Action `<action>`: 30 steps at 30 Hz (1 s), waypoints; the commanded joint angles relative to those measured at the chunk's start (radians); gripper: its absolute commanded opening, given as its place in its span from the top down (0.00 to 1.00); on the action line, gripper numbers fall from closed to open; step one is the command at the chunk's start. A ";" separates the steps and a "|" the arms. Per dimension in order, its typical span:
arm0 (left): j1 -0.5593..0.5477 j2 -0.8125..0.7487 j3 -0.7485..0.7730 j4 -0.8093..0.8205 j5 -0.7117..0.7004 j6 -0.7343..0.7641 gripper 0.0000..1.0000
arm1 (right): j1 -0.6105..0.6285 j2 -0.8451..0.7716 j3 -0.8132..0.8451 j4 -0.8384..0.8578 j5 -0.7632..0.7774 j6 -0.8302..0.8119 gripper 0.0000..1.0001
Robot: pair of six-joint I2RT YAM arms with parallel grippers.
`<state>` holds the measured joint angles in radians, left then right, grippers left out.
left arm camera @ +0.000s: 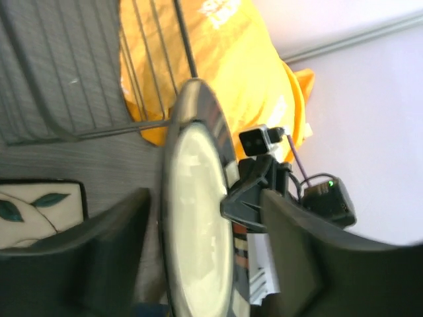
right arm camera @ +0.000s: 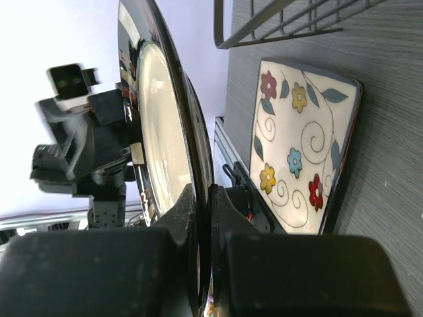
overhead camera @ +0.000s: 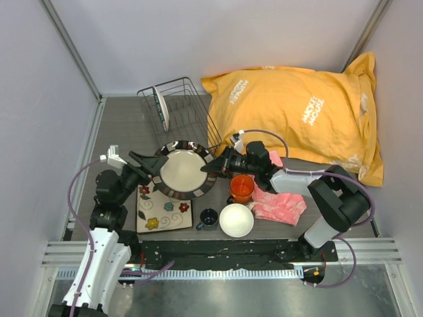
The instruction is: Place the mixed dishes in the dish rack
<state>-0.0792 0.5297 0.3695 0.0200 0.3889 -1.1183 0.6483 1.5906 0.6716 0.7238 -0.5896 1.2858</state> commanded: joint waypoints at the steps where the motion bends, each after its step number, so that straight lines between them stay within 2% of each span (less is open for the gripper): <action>1: -0.004 -0.069 0.062 -0.017 0.033 0.005 0.14 | -0.001 -0.093 0.114 0.002 0.005 -0.085 0.99; 2: -0.004 -0.091 0.066 -0.072 0.015 0.008 0.01 | -0.001 -0.119 0.170 -0.059 0.020 -0.129 0.99; 3: -0.004 -0.105 0.077 -0.098 0.007 0.012 0.00 | -0.002 -0.127 0.204 -0.193 0.037 -0.182 0.99; 6: -0.004 -0.135 0.114 -0.190 -0.024 0.038 0.00 | -0.009 -0.132 0.354 -0.439 0.140 -0.359 0.99; 8: -0.004 -0.148 0.138 -0.268 -0.054 0.072 0.00 | -0.021 -0.129 0.431 -0.512 0.194 -0.425 0.99; 11: -0.005 -0.152 0.175 -0.342 -0.091 0.112 0.00 | -0.045 -0.116 0.520 -0.575 0.247 -0.485 0.99; 16: -0.005 -0.157 0.187 -0.371 -0.097 0.120 0.00 | -0.064 -0.086 0.677 -0.653 0.332 -0.571 0.99; 22: -0.005 -0.172 0.206 -0.425 -0.120 0.143 0.00 | -0.065 0.003 0.885 -0.805 0.528 -0.713 0.99; 30: -0.005 -0.174 0.215 -0.453 -0.117 0.163 0.00 | -0.039 0.147 1.152 -0.863 0.792 -0.890 0.99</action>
<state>-0.0811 0.3614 0.5404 -0.4191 0.2718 -0.9863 0.5968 1.7363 1.6539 -0.2562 0.0456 0.4870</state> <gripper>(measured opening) 0.996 0.074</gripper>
